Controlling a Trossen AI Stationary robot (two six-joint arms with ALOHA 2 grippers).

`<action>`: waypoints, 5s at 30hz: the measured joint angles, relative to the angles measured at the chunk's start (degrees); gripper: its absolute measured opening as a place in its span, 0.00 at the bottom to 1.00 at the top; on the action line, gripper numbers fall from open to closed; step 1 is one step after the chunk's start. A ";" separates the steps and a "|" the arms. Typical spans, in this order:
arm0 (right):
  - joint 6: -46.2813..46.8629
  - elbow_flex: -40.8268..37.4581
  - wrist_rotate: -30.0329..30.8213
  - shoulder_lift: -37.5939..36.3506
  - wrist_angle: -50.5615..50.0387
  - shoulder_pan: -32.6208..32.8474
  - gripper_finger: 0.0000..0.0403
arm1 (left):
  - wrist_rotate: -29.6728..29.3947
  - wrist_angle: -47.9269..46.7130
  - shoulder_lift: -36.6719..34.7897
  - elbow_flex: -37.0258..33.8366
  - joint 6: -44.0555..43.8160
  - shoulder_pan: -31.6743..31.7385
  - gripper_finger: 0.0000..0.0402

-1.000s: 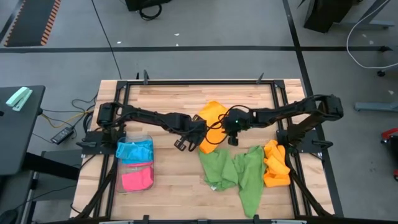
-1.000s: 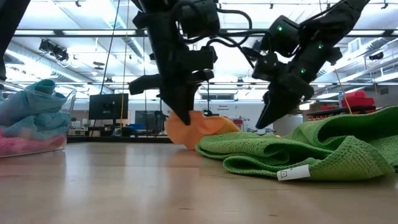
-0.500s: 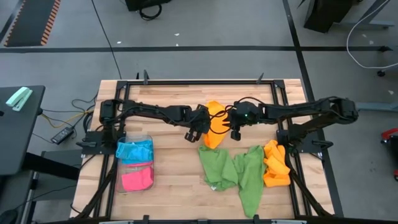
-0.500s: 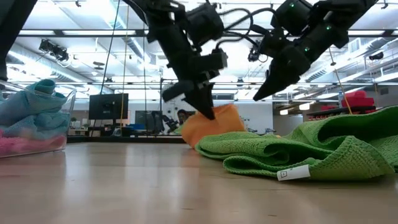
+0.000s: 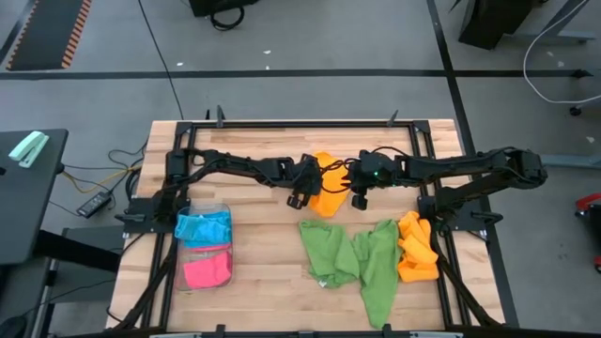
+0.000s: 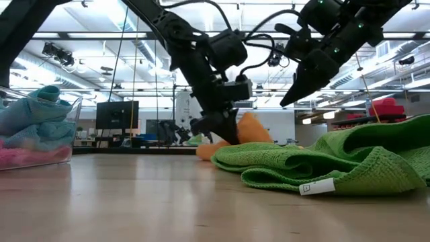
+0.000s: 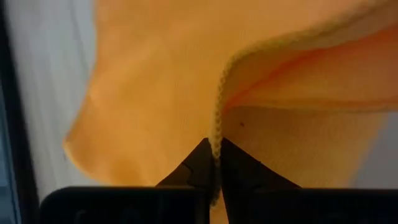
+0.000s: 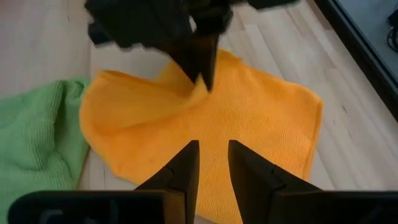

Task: Fold microfiber towels
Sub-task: Fold the left yellow microfiber cloth

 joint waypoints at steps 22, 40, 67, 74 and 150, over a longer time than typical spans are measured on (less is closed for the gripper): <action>-0.26 0.02 0.04 0.03 -0.18 -0.04 0.23 | -3.63 4.06 0.92 -0.06 -8.40 -0.09 0.42; 0.93 0.04 -0.11 -4.69 -6.20 0.74 0.23 | 12.80 -12.12 -5.94 -0.15 -8.81 0.23 0.39; 0.79 0.03 -0.24 -4.65 -5.29 0.76 0.23 | 15.93 -2.60 -4.52 -0.04 -14.78 -3.76 0.03; 1.44 0.04 -0.24 -4.65 -5.00 0.76 0.23 | 15.52 6.89 -3.72 0.00 -16.22 -3.69 0.02; -1.07 0.04 0.79 -8.04 -6.23 2.10 0.23 | 21.20 -19.48 11.33 22.39 -6.66 10.51 0.39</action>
